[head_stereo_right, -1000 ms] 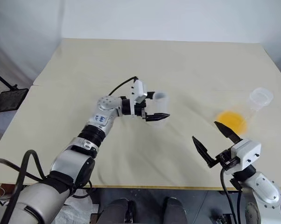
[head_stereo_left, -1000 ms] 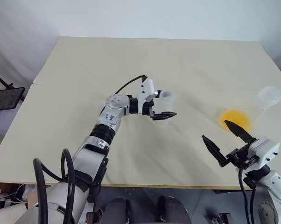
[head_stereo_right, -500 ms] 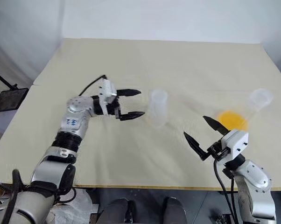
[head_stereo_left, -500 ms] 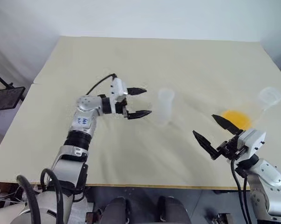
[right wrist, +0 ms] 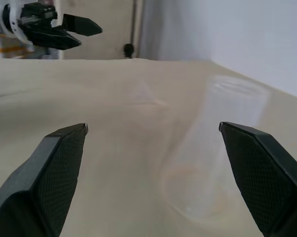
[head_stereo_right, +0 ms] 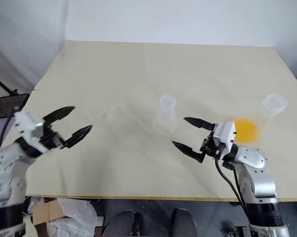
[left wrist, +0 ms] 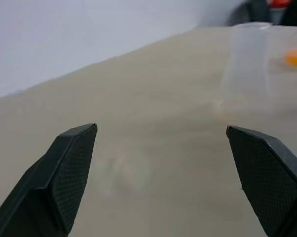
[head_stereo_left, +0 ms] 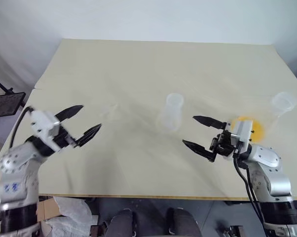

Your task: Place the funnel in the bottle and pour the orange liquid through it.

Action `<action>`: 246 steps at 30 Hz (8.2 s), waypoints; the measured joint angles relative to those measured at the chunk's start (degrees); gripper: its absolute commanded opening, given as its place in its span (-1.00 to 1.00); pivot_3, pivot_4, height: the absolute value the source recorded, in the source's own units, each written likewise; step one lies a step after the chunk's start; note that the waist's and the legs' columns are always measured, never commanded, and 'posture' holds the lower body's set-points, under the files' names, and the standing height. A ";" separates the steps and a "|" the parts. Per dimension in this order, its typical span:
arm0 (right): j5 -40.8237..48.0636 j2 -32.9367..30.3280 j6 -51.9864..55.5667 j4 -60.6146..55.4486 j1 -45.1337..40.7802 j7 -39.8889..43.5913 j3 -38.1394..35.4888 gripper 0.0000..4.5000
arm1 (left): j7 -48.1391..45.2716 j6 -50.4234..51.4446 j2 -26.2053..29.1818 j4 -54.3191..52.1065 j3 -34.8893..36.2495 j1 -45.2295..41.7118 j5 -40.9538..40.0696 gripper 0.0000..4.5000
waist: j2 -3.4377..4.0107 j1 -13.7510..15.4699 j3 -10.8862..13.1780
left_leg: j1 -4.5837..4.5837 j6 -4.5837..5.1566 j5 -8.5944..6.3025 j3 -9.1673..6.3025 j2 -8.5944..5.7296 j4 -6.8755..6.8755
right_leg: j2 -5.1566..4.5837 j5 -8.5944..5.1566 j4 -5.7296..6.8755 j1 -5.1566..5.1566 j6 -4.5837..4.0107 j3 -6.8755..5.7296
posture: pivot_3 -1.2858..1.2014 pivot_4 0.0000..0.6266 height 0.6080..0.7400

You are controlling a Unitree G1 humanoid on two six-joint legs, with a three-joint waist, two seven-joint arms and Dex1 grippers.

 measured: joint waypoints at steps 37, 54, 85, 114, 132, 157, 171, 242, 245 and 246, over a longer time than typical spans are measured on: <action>-2.56 -0.01 -2.14 0.86 2.78 -2.94 0.69 1.00 | 17.97 -4.33 -9.46 30.84 -20.96 -24.03 15.24 0.49 | -0.04 1.30 0.00 | -0.02 -0.08 0.00 0.16 -0.02 0.03 | 0.12 0.01 0.04 -0.10 0.00 -0.08 | 0.03 -0.52 1.00; -3.31 0.63 -2.53 -1.17 5.75 -5.65 0.65 1.00 | 12.92 -8.85 -7.70 35.03 -20.59 -27.31 14.07 -0.99 | -0.04 1.44 0.00 | -0.02 -0.07 0.01 0.15 -0.05 0.03 | 0.10 0.01 0.04 -0.09 0.01 -0.08 | 0.03 -0.52 1.00; -3.11 4.67 -3.73 -15.66 28.22 -19.97 -11.45 1.00 | -26.48 -35.23 -2.10 66.16 -43.26 -79.78 30.03 -0.99 | -0.17 1.56 0.09 | -0.21 -0.07 0.03 0.25 -0.30 0.05 | 0.25 0.01 -0.06 -0.23 0.06 -0.03 | 0.03 -0.52 1.00; -4.30 6.62 -3.85 -16.25 25.53 -21.64 -9.37 1.00 | -33.44 -34.51 -4.81 66.24 -42.45 -83.47 30.44 -0.99 | -0.18 1.43 0.09 | -0.21 -0.06 0.04 0.18 -0.28 0.07 | 0.26 0.00 0.00 -0.22 0.06 -0.09 | 0.03 -0.52 1.00; -4.28 7.86 -3.75 -16.26 24.37 -23.59 -7.74 1.00 | -33.46 -27.99 -8.98 65.69 -41.43 -83.19 28.43 0.06 | -0.18 1.32 0.09 | -0.21 -0.05 0.05 0.18 -0.27 0.09 | 0.26 0.00 0.03 -0.23 0.06 -0.09 | 0.03 -0.52 1.00; 3.12 9.39 -6.31 -5.20 28.62 -33.40 -31.24 1.00 | -20.82 -3.96 8.54 25.48 -15.73 -27.69 5.04 0.98 | -0.10 1.20 0.03 | 0.02 -0.03 0.05 0.12 -0.07 0.09 | 0.11 0.01 0.23 -0.10 0.06 0.21 | 0.03 -0.52 1.00; 2.27 1.28 7.67 2.93 9.92 -39.37 -26.96 1.00 | -12.71 8.34 5.06 5.55 -15.88 -14.20 -4.06 0.98 | 0.14 -0.11 -0.08 | 0.08 -0.06 0.06 0.22 -0.02 0.04 | 0.16 -0.02 0.29 -0.16 0.01 0.43 | 0.03 -0.52 1.00; 0.96 3.55 17.75 5.95 -1.46 -38.13 -19.39 0.99 | -7.17 8.44 0.97 -3.44 -20.41 -11.42 -6.36 1.00 | 0.20 -0.02 -0.04 | 0.00 -0.06 0.06 0.25 -0.01 -0.02 | 0.16 -0.02 0.09 -0.17 0.01 0.39 | 0.03 -0.52 1.00; 2.66 3.54 17.78 5.94 -1.56 -38.09 -20.94 0.99 | -7.14 7.98 0.77 -3.44 -20.64 -11.41 -6.34 1.00 | 0.20 -0.01 -0.04 | 0.00 -0.06 0.06 0.25 -0.01 -0.02 | 0.16 -0.02 0.09 -0.17 0.01 0.38 | 0.03 -0.52 1.00; 3.05 3.53 17.79 5.93 -1.75 -38.09 -21.23 0.99 | -7.14 7.91 0.76 -3.43 -20.73 -11.40 -6.33 1.00 | 0.20 -0.03 -0.04 | 0.00 -0.06 0.06 0.25 -0.01 -0.02 | 0.16 -0.02 0.08 -0.17 0.01 0.39 | 0.03 -0.52 1.00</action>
